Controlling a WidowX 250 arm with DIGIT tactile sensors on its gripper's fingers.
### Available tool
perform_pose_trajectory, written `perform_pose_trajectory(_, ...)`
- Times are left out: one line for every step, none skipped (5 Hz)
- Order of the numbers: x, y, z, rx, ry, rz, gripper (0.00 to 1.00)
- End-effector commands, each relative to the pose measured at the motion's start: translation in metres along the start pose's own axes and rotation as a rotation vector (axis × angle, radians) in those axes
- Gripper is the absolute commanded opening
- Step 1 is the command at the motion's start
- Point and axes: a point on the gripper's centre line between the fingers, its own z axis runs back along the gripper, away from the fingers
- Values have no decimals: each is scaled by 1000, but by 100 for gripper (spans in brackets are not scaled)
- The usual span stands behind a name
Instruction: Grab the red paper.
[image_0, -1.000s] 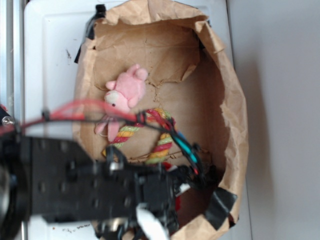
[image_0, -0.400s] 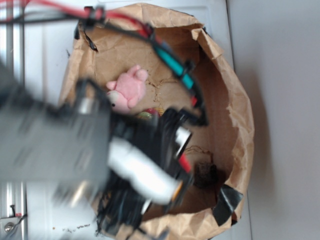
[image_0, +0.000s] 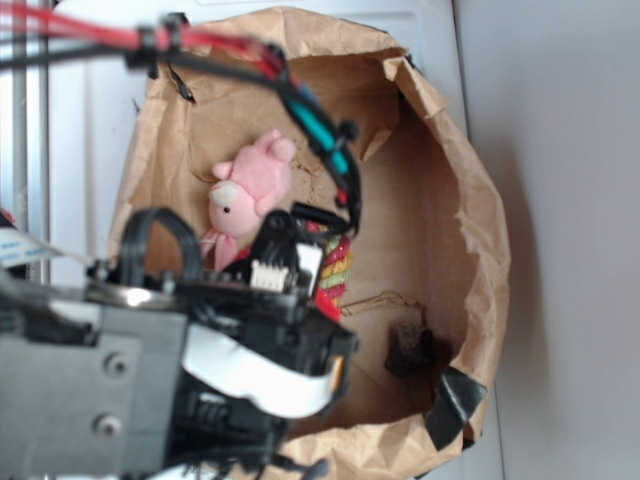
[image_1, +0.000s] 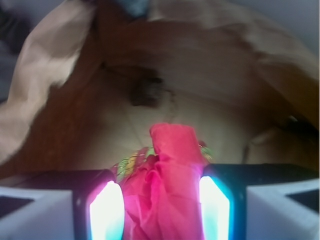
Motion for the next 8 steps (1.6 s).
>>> perform_pose_trajectory(10,-12,37,-24,-1,134,0)
perform_pose_trajectory(6,-6,40,-43,47,132,0)
perform_pose_trajectory(0,7,42,-47,85,159,0)
perform_pose_trajectory(-2,21,33,-20,98,187,0)
perform_pose_trajectory(4,36,32,12,77,219,0)
perform_pose_trajectory(8,49,29,39,76,255,0)
perform_pose_trajectory(12,57,26,44,78,266,0)
perform_pose_trajectory(12,56,26,27,79,269,0)
